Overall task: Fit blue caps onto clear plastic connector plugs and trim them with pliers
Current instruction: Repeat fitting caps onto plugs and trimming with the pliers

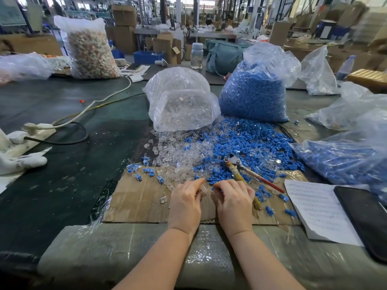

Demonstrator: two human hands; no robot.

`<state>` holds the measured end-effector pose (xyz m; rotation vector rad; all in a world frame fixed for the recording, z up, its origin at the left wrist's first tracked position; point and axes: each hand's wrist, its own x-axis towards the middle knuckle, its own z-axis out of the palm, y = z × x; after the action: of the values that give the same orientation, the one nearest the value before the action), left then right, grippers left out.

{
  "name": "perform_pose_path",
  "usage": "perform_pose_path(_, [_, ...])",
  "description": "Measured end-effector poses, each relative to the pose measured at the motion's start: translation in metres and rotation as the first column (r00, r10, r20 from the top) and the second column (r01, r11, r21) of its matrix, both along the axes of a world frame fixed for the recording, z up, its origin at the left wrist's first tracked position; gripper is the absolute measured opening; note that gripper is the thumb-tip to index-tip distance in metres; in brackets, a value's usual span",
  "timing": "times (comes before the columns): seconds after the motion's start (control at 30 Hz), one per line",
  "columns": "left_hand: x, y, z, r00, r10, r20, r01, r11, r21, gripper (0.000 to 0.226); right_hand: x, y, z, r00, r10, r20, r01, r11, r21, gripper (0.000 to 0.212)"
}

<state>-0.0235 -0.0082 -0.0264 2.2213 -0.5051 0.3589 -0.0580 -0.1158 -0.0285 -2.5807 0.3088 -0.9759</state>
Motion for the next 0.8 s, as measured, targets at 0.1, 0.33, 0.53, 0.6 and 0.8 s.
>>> perform_pose_path(0.1, [0.0000, 0.0001, 0.0003, 1.000, 0.015, -0.020, -0.016, 1.000, -0.009, 0.029, -0.0004, -0.0006, -0.0003, 1.000, 0.031, -0.003, -0.031, 0.999, 0.020, 0.016])
perform_pose_path(0.33, [0.0010, -0.0007, -0.0005, 0.996, 0.075, -0.039, -0.076, 0.996, -0.039, 0.010, -0.0007, -0.0018, 0.0004, 0.996, 0.091, 0.009, -0.091, 0.995, 0.043, 0.014])
perform_pose_path(0.53, [0.0005, -0.0009, -0.0012, 0.993, 0.091, -0.077, -0.093, 0.995, -0.024, 0.008, -0.0028, -0.0013, 0.0032, 0.992, 0.115, 0.061, -0.117, 0.992, 0.037, 0.011])
perform_pose_path(0.6, [0.0001, -0.0007, -0.0016, 0.994, 0.090, -0.064, -0.092, 0.995, -0.026, 0.008, -0.0035, -0.0010, 0.0040, 0.990, 0.119, 0.071, -0.121, 0.992, 0.038, 0.006])
perform_pose_path(0.8, [0.0014, 0.0000, -0.0037, 0.992, 0.084, -0.097, -0.088, 0.996, -0.034, 0.014, -0.0034, -0.0003, 0.0041, 0.989, 0.140, 0.042, -0.142, 0.989, 0.044, 0.006])
